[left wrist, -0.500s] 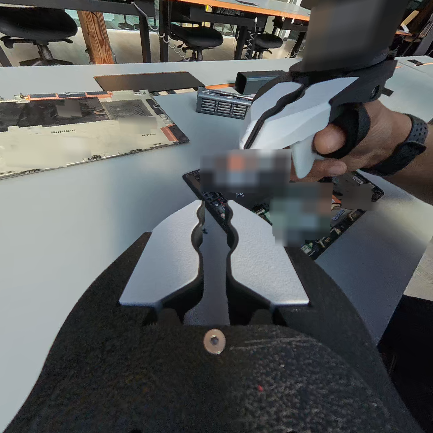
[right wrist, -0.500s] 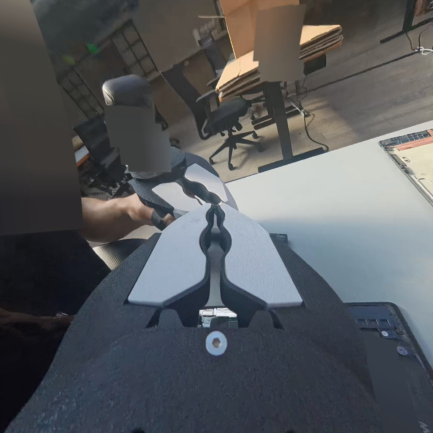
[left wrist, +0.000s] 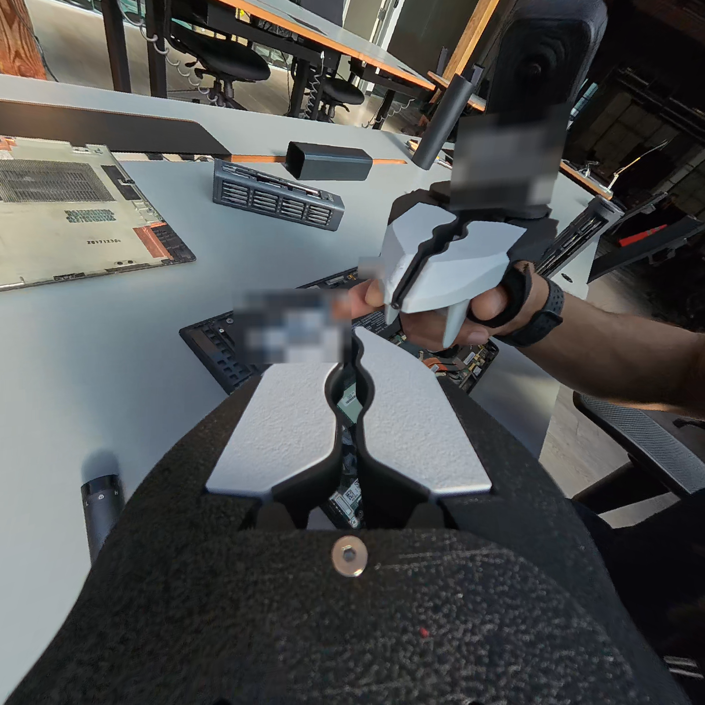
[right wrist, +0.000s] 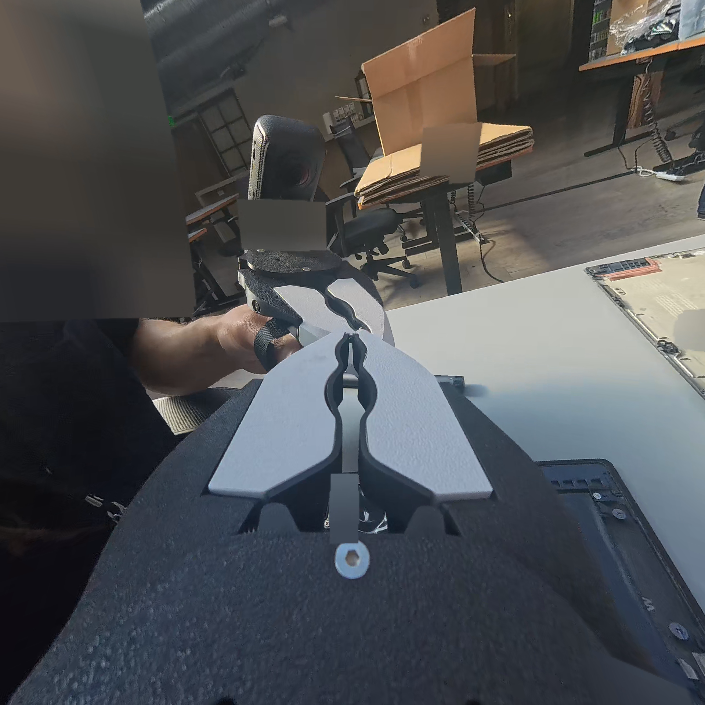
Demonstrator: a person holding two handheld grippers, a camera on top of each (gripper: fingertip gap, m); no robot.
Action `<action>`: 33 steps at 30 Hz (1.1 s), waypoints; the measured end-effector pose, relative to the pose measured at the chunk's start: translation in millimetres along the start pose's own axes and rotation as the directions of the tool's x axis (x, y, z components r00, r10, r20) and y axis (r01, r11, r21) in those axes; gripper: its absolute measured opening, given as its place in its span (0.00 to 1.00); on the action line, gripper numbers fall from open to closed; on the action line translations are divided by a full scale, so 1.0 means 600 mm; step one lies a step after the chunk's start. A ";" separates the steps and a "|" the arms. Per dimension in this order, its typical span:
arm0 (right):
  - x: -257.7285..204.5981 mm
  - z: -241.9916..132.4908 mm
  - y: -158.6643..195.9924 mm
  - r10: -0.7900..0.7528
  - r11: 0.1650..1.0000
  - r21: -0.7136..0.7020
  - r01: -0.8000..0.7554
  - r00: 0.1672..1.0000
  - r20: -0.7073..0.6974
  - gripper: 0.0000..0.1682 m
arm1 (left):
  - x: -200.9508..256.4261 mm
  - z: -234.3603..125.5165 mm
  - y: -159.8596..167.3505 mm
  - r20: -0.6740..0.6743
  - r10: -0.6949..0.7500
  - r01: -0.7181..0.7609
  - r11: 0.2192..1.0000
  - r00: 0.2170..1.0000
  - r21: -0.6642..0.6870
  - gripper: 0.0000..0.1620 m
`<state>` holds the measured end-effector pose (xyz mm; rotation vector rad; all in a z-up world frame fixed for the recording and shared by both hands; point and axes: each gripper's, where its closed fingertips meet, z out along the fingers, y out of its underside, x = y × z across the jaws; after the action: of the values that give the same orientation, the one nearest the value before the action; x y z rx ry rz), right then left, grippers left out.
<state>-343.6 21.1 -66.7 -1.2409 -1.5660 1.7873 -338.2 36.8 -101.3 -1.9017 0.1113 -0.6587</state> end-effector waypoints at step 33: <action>0.004 0.049 0.020 -0.239 0.963 -0.129 0.238 0.971 0.009 0.01 | 0.004 -0.063 -0.018 -0.260 -0.158 0.189 0.977 0.953 0.101 0.04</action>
<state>-366.9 4.2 -80.4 -1.0601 -1.7698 1.5500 -357.3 9.4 -80.3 -1.7138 0.0613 -1.0032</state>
